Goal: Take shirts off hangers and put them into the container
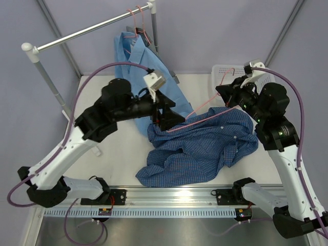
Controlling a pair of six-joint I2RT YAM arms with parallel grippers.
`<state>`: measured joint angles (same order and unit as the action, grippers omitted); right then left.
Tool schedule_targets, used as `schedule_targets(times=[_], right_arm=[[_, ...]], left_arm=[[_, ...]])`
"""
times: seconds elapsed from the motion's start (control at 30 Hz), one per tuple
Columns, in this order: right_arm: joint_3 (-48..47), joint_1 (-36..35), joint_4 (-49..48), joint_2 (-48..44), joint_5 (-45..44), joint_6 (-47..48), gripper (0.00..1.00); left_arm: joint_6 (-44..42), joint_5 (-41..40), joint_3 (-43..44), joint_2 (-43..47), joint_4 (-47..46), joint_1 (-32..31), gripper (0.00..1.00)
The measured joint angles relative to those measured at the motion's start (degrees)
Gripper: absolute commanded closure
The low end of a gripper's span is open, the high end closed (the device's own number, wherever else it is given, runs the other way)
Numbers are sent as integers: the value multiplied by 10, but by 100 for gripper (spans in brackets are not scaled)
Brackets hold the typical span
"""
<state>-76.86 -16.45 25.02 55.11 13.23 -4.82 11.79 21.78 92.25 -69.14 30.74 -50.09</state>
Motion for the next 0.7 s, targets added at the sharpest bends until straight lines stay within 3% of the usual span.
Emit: schedule_targets(times=[0.17, 0.4, 0.6, 0.7], right_arm=[[-7, -1, -2, 25, 14, 10, 100], [-16, -2, 2, 39, 14, 23, 100], [-25, -2, 1, 39, 15, 29, 100], [-26, -3, 1, 40, 15, 30, 100]], left_arm=[[20, 8, 0, -85, 13, -4, 21], [28, -15, 5, -112, 33, -20, 39], [25, -46, 9, -113, 38, -35, 61], [18, -63, 9, -115, 38, -46, 79]])
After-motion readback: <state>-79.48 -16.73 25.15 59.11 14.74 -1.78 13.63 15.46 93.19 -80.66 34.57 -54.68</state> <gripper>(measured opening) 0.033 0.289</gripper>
